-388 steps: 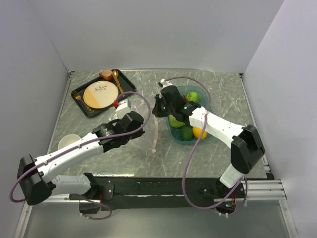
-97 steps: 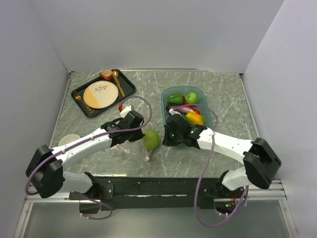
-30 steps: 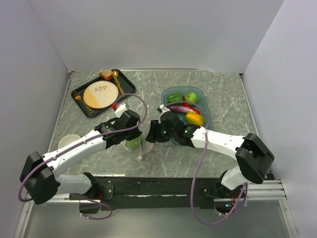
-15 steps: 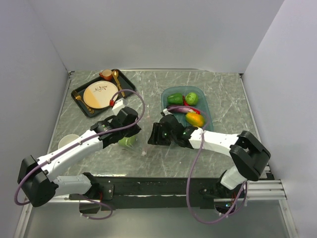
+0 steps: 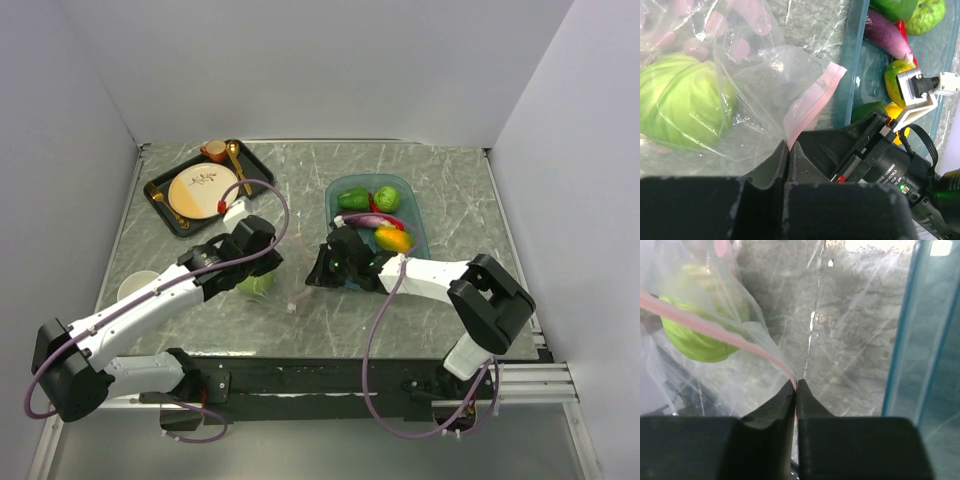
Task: Place the food in the zip-top bag and seal the zipper
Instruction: Adjust the zipper food storage bag at the center of the board, then pick up the fake fruit from the bin.
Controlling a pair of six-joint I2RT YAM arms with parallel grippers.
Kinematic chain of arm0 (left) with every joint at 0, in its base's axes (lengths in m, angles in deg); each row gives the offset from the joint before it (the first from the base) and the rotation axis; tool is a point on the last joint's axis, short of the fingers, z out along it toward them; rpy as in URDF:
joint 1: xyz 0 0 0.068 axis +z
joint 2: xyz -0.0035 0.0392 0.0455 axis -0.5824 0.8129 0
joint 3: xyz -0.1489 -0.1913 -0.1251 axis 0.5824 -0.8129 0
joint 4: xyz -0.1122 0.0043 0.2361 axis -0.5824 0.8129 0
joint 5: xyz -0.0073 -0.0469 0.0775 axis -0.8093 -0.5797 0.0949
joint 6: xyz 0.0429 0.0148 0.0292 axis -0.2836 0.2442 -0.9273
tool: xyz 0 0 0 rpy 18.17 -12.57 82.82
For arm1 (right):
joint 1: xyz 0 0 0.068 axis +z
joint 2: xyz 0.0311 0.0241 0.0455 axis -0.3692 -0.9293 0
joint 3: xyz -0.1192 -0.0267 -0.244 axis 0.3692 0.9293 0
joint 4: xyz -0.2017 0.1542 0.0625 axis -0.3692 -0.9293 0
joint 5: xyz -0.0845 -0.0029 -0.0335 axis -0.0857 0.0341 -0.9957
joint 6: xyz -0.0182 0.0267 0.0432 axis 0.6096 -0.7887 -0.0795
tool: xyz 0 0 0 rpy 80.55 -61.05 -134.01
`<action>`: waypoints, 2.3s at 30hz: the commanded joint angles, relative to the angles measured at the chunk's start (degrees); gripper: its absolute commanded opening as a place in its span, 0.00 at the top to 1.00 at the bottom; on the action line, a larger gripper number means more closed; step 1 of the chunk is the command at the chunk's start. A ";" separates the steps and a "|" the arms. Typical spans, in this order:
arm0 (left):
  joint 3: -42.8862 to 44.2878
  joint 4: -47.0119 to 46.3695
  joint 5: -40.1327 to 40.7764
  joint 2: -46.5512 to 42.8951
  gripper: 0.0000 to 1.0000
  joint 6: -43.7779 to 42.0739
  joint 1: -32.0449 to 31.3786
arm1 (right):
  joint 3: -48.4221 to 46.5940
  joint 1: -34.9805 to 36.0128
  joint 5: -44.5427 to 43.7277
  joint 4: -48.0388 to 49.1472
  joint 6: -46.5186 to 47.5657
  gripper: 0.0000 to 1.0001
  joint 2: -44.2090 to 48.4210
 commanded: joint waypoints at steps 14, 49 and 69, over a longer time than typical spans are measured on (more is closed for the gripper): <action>32.52 20.90 10.27 -6.01 0.99 -5.52 1.90 | -39.57 -0.10 0.20 -31.43 21.13 0.99 13.39; 17.50 5.97 -8.18 4.62 0.99 -13.17 7.44 | -16.46 -6.95 -15.42 -27.98 15.15 0.32 19.51; 13.55 2.36 -14.69 9.37 0.99 -12.82 6.83 | -6.97 -19.52 -7.52 -31.07 19.29 0.15 16.73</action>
